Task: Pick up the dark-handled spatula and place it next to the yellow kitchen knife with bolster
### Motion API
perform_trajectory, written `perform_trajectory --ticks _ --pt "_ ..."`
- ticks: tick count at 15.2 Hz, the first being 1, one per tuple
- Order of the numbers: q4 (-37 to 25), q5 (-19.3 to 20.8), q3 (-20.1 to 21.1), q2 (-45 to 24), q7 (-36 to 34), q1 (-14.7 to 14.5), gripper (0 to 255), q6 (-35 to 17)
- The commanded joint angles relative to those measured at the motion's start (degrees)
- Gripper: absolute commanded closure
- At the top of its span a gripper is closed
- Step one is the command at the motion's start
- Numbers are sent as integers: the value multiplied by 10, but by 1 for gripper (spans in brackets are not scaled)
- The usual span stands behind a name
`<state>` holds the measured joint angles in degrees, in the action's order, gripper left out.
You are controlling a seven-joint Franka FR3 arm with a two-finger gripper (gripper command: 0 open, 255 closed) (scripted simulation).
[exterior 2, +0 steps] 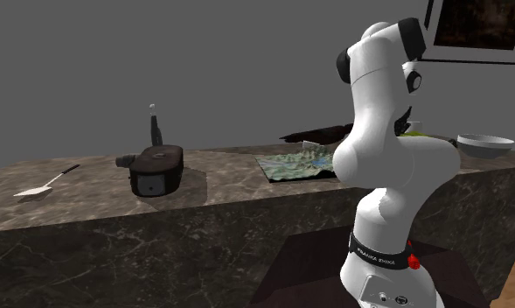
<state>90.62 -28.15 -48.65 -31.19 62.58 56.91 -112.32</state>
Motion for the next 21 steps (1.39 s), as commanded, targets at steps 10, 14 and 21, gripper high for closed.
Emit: perform_trajectory --ticks 10,14,21 --pt "36 -25 17 -26 18 5 255 -54" --pt "36 -25 17 -26 18 5 255 -54" --pt "36 -25 17 -26 18 5 0 -54"
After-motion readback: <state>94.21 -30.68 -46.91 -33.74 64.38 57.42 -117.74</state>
